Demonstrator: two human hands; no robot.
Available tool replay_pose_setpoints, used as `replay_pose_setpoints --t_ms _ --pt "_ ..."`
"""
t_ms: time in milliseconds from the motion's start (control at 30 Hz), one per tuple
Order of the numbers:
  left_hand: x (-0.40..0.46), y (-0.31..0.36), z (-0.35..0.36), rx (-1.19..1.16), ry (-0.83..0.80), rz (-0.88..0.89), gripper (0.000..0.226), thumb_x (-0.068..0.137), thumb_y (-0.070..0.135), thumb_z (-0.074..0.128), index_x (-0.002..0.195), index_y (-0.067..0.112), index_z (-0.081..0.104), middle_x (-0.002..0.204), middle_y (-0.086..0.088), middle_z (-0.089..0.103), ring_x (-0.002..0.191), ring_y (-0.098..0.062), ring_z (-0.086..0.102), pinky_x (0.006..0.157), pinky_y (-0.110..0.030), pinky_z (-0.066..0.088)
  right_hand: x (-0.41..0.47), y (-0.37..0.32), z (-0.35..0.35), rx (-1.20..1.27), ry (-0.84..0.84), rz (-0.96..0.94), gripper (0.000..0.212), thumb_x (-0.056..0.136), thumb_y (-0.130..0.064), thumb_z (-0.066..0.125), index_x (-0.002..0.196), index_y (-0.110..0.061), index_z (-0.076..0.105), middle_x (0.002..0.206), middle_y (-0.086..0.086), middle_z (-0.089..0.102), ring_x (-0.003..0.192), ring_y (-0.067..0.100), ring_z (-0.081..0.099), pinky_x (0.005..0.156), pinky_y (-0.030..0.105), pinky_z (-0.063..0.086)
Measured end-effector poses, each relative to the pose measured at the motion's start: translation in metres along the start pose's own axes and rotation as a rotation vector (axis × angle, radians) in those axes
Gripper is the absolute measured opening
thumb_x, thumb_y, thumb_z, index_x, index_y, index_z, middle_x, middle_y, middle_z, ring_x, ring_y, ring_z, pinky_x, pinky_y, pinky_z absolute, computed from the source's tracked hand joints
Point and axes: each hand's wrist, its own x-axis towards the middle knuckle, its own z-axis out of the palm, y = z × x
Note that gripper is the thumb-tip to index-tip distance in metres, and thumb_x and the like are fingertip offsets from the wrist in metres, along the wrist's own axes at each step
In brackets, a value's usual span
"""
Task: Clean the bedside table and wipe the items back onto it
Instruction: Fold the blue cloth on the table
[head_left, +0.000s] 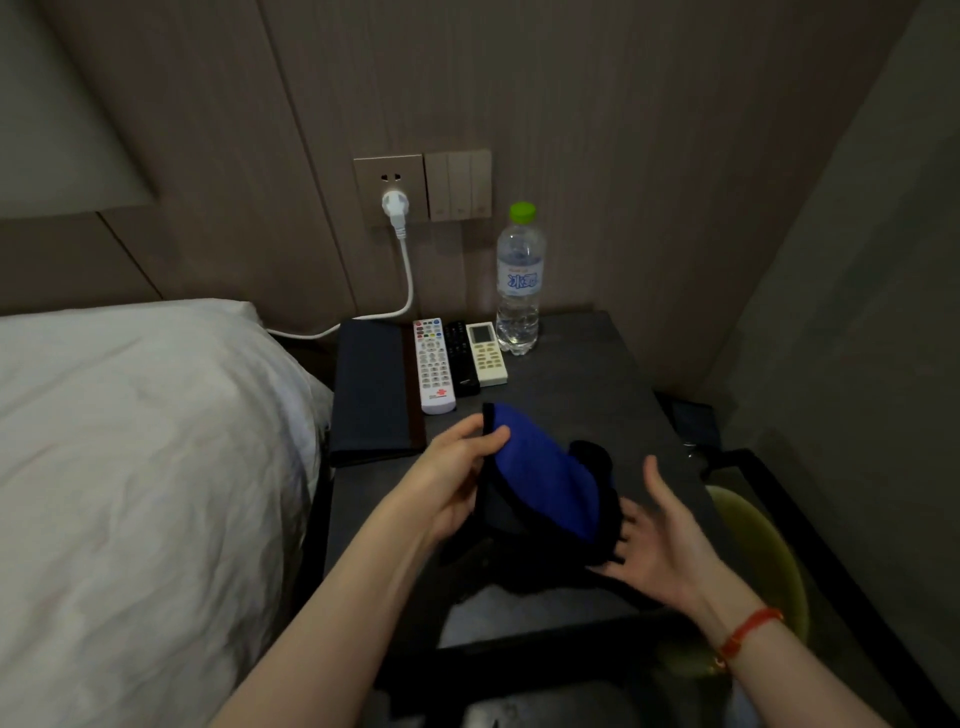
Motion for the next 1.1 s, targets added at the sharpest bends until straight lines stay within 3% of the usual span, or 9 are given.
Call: replay_pose_setpoints --t_ms 133,233,400,600,700,833,900,1000,1100 --pt "0.023 -0.024 -0.028 0.082 0.226 -0.114 0.026 0.093 0.002 0.049 0.117 0.008 0.058 0.098 -0.011 0.064 0.083 -0.023 0.062 0.064 -0.034 0.056 0.016 0.003 -0.005 -0.561 0.430 -0.140 0.049 0.080 -0.032 0.069 0.119 -0.005 0.057 0.096 0.011 0.062 0.084 0.025 0.060 0.068 0.036 0.052" --pt "0.033 -0.045 -0.051 0.322 0.459 -0.109 0.026 0.091 0.000 0.051 0.115 0.006 0.060 0.116 -0.014 0.062 0.101 -0.027 0.060 0.089 -0.040 0.050 0.024 0.005 -0.002 -0.981 0.701 -0.328 0.041 0.080 -0.026 0.069 0.114 -0.006 0.060 0.106 0.015 0.065 0.100 0.032 0.061 0.086 0.035 0.050" --pt "0.034 -0.062 -0.067 0.671 0.677 0.013 0.023 0.087 0.002 0.059 0.109 0.003 0.062 0.112 -0.013 0.064 0.107 -0.028 0.059 0.087 -0.032 0.045 0.026 0.023 0.033 -1.234 0.591 -0.580 0.037 0.084 -0.028 0.063 0.115 -0.007 0.058 0.110 0.012 0.061 0.100 0.026 0.059 0.082 0.032 0.048" --pt "0.027 -0.066 -0.067 0.864 0.759 0.100 0.020 0.083 0.000 0.064 0.102 0.000 0.060 0.096 -0.014 0.063 0.095 -0.027 0.061 0.076 -0.027 0.042 0.042 0.031 0.058 -1.387 0.593 -0.550 0.041 0.086 -0.035 0.060 0.114 -0.006 0.056 0.118 0.013 0.054 0.107 0.027 0.055 0.086 0.033 0.047" --pt "0.027 -0.067 -0.069 0.872 0.771 0.071 0.020 0.082 0.003 0.066 0.101 0.000 0.061 0.102 -0.017 0.065 0.097 -0.027 0.062 0.076 -0.029 0.044 0.042 0.024 0.059 -1.295 0.553 -0.539 0.015 0.086 -0.023 0.058 0.088 -0.009 0.062 0.101 0.011 0.059 0.091 0.025 0.059 0.075 0.032 0.050" --pt "0.025 -0.064 -0.069 0.877 0.757 0.066 0.009 0.083 0.001 0.064 0.092 0.001 0.064 0.102 -0.019 0.066 0.096 -0.029 0.063 0.074 -0.028 0.045 0.034 0.012 0.039 -1.130 0.534 -0.499 0.021 0.084 -0.015 0.057 0.065 -0.011 0.049 0.068 0.004 0.053 0.067 0.020 0.056 0.062 0.030 0.047" --pt "0.024 -0.061 -0.068 0.898 0.741 0.072 0.005 0.083 -0.002 0.060 0.084 0.000 0.065 0.092 -0.016 0.066 0.088 -0.028 0.063 0.069 -0.027 0.044 0.030 0.010 0.022 -1.112 0.589 -0.475 0.022 0.082 -0.014 0.060 0.064 -0.012 0.048 0.066 0.005 0.054 0.064 0.019 0.057 0.059 0.030 0.048" --pt "0.021 -0.056 -0.067 0.891 0.738 0.040 0.021 0.082 -0.003 0.055 0.062 0.003 0.056 0.061 -0.008 0.053 0.056 -0.018 0.051 0.053 -0.023 0.040 0.028 0.010 0.003 -1.072 0.634 -0.375 0.024 0.081 -0.015 0.065 0.064 -0.014 0.049 0.073 0.010 0.060 0.075 0.028 0.064 0.074 0.042 0.056" --pt "0.019 -0.053 -0.066 0.903 0.702 -0.037 0.019 0.083 0.003 0.056 0.064 0.004 0.054 0.059 -0.006 0.049 0.053 -0.016 0.047 0.049 -0.022 0.037 0.027 0.012 -0.002 -1.184 0.642 -0.313 0.014 0.082 -0.018 0.066 0.076 -0.011 0.055 0.083 0.009 0.059 0.082 0.025 0.059 0.077 0.038 0.052"
